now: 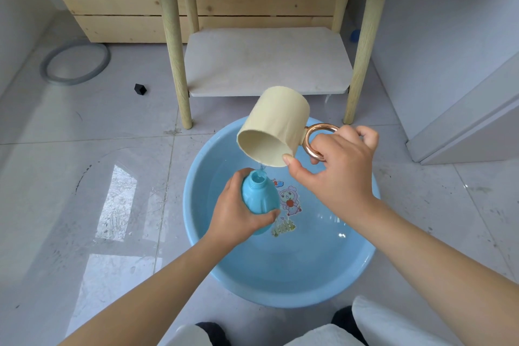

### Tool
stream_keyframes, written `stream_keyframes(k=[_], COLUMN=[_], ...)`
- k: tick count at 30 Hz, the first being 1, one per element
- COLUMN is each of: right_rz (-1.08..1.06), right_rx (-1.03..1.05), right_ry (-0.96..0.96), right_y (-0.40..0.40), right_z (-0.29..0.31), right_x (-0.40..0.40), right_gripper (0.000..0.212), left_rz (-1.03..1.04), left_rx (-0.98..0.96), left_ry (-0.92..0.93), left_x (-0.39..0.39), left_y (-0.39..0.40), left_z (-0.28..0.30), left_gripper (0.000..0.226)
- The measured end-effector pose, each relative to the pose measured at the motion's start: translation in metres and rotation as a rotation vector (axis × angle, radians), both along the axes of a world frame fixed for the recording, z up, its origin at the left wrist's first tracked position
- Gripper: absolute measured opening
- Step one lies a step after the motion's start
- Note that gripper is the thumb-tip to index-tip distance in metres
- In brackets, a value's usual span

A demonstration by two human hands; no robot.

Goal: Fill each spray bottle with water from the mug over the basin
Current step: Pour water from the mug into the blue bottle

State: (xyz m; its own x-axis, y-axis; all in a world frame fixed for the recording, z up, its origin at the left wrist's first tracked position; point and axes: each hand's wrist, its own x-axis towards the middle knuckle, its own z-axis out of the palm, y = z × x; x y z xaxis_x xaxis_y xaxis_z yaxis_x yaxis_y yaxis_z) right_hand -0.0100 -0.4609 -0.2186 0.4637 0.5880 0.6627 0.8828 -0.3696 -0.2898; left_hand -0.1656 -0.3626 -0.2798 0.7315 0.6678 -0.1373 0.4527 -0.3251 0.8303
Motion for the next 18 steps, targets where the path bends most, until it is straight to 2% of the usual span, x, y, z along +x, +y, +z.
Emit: stream_keyframes(k=[4,7,10,13,15,18], right_rz=[-0.130,-0.203,-0.260,-0.286,-0.309,-0.314], right_rx=[-0.063,-0.226,-0.336,-0.265,-0.249,-0.365], right_ry=[0.270,0.448,0.899,1.228,1.333,1.280], right_y=[0.000,-0.001,-0.001,-0.003,-0.006,-0.009], right_z=[0.001,0.002,0.002,-0.001,-0.003,-0.002], right_x=[0.003,0.008,0.017,0.023,0.026,0.028], right_gripper=[0.049,0.057,0.059,0.058,0.063,0.061], left_rz=[0.006,0.007,0.016,0.025,0.033,0.051], left_rx=[0.004,0.002,-0.003,-0.015,-0.018,-0.026], left_ry=[-0.002,0.000,-0.005,-0.014,-0.018,-0.028], left_x=[-0.001,-0.001,-0.001,-0.001,0.000,0.003], left_y=[0.002,0.002,0.002,0.004,0.005,0.008], left_z=[0.000,0.000,0.001,0.006,0.010,0.017], left_gripper=[0.075,0.074,0.074,0.073,0.073,0.072])
